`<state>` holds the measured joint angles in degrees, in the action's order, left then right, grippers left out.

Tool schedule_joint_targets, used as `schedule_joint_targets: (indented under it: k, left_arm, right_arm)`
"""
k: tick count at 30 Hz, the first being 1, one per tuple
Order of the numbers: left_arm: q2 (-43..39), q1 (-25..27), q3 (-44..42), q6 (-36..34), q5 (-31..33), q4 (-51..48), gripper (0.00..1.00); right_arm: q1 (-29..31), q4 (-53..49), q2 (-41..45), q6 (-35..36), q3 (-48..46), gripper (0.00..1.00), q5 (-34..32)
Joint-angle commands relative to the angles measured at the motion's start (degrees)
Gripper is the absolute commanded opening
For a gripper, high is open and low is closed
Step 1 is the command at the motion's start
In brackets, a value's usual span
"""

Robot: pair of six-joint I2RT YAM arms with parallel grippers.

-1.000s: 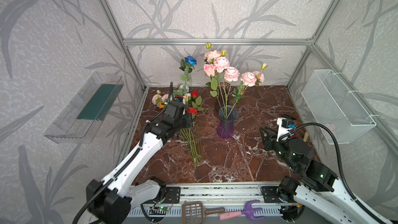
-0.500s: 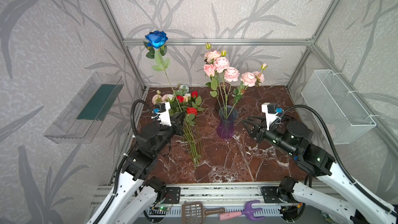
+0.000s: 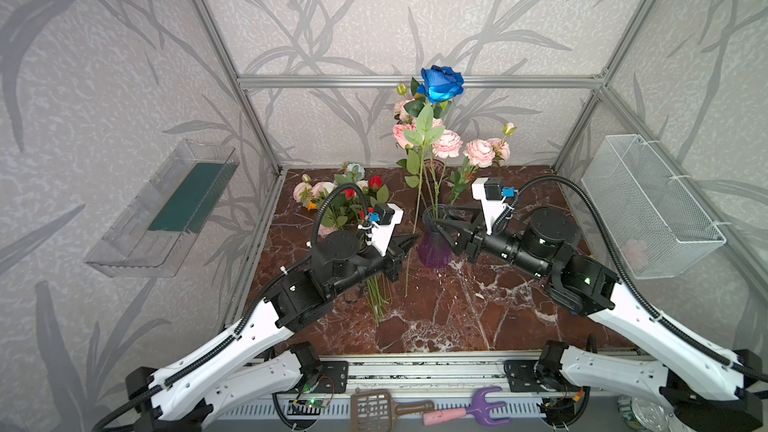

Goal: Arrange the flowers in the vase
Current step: 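Grasp the blue rose stem with the right gripper above the vase, then lower the blue rose into the vase with the right gripper while the left withdraws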

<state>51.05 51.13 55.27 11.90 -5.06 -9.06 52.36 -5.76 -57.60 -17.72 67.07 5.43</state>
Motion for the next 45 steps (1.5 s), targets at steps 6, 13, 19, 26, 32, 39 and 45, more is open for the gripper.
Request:
schedule_joint_targets:
  k: [6, 13, 19, 26, 32, 39, 45]
  left_arm:
    - [0.72, 0.63, 1.9, -2.66, 0.71, 1.68, 0.0]
    - [0.13, 0.72, 1.01, -2.75, 1.28, 1.8, 0.0]
    - [-0.75, 0.72, -0.06, -2.56, 1.81, 2.34, 0.0]
    - [-1.21, 0.72, -0.47, -2.98, 1.81, 2.1, 0.0]
    - [-1.19, 0.72, -0.63, -2.91, 2.31, 1.72, 0.0]
    - [-2.73, 0.77, -2.1, -2.66, 5.55, 1.74, 0.45]
    - [-7.13, 0.68, -5.69, -2.18, 15.85, 2.45, 0.61]
  right_arm:
    - [0.23, 5.11, -4.12, -1.42, 4.74, 0.55, 0.57]
    - [0.27, 7.67, -7.32, -5.51, 5.91, 0.47, -2.46]
    - [0.21, 8.38, -9.18, -7.67, 6.4, 0.36, -2.49]
    - [0.19, 8.98, -9.59, -8.39, 6.32, 0.1, -2.38]
    - [0.2, 9.79, -9.72, -9.18, 6.37, 0.0, -1.39]
    - [0.2, 8.63, -10.35, -5.94, 8.14, 0.0, -0.62]
    - [0.16, 4.68, -10.4, 2.09, 11.64, 0.0, -4.92]
